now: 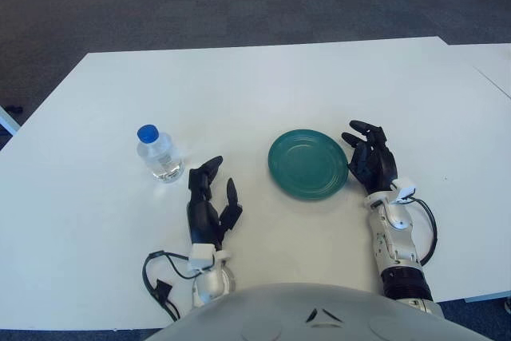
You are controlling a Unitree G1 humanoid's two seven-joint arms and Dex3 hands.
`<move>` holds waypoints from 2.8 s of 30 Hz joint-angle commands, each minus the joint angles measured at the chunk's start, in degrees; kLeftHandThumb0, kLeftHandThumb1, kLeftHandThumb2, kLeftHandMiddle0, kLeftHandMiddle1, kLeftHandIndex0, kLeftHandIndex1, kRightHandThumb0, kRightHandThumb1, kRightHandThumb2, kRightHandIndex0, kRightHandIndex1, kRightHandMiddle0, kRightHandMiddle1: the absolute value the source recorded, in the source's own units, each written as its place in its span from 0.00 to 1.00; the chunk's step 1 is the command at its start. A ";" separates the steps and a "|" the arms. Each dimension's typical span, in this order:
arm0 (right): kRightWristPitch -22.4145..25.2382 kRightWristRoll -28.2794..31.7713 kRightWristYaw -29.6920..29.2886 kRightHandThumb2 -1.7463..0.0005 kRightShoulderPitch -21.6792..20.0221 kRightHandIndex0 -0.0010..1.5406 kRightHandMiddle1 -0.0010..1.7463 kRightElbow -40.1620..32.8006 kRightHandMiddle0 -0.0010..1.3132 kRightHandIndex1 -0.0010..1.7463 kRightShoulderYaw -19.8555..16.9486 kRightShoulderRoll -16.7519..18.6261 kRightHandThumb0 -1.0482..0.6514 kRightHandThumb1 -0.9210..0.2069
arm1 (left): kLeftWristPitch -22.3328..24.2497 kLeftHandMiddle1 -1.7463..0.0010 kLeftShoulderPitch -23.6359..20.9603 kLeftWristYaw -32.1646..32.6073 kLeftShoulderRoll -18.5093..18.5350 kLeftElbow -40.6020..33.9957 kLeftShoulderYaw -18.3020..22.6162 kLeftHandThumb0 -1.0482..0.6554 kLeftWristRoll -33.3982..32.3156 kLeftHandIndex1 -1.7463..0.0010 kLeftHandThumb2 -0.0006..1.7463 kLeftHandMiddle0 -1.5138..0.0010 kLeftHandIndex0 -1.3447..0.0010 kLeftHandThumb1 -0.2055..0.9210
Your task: Put the bottle into the plate.
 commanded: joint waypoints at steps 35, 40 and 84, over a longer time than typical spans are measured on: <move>2.26 1.42 1.87 0.56 -0.51 0.33 0.63 9.54 0.03 0.54 -1.69 -1.68 0.28 0.01 | 21.66 0.82 15.63 19.36 -3.04 -18.60 -19.25 0.00 25.53 0.92 0.08 0.99 1.00 1.00; 2.82 2.21 2.73 0.57 -0.97 0.31 0.63 9.86 0.03 0.54 -2.27 -2.07 0.28 0.00 | 30.93 0.97 16.94 13.57 -2.95 -24.49 -22.58 0.00 25.93 0.99 0.17 1.00 1.00 1.00; 2.94 7.43 4.82 0.40 -4.00 0.32 0.70 9.46 0.20 0.57 -7.18 -3.18 0.35 0.21 | 11.08 1.00 -18.34 44.79 -14.12 21.64 -3.29 0.07 12.78 1.00 0.02 1.00 1.00 0.99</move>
